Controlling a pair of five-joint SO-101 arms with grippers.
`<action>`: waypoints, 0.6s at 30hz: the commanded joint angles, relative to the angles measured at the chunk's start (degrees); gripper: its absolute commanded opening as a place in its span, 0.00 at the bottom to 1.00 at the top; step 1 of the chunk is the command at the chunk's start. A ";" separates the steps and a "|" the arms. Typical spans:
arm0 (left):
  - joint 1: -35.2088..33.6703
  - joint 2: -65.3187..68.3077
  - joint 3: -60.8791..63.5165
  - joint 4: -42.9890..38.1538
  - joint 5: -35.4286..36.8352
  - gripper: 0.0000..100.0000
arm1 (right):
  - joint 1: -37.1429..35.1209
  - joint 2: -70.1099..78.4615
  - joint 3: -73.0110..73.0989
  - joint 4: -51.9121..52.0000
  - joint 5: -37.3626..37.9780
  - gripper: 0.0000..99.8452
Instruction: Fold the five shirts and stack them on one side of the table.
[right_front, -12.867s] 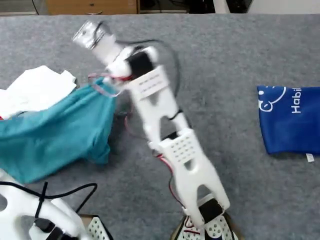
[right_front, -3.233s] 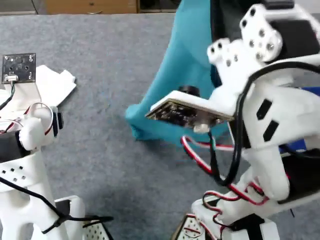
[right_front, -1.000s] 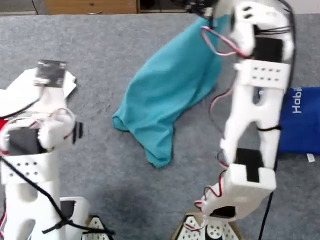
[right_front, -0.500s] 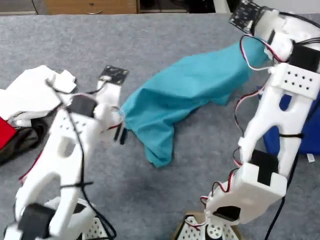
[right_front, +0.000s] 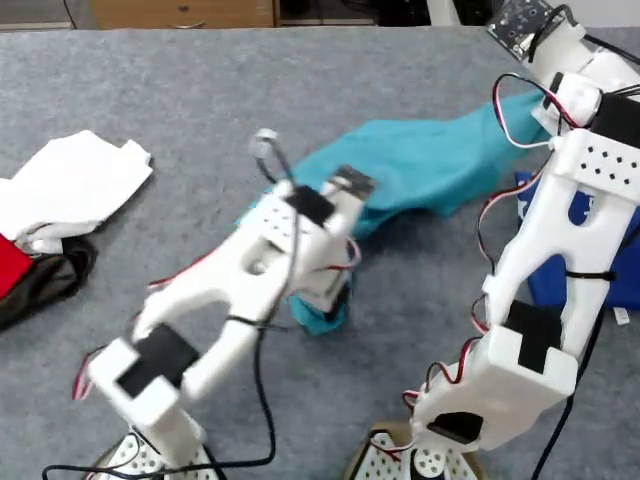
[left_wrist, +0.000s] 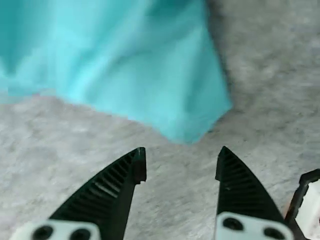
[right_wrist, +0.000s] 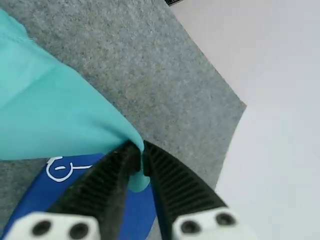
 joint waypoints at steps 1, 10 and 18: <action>2.46 4.88 -6.24 -0.35 0.18 0.24 | 0.84 -1.71 -0.13 0.09 -1.41 0.00; 2.11 20.44 -16.26 -0.26 0.09 0.23 | 0.92 -3.21 -0.13 0.18 -1.41 0.00; -3.43 20.62 -16.70 3.69 -4.66 0.02 | 3.56 -5.41 -0.40 0.09 -1.32 0.00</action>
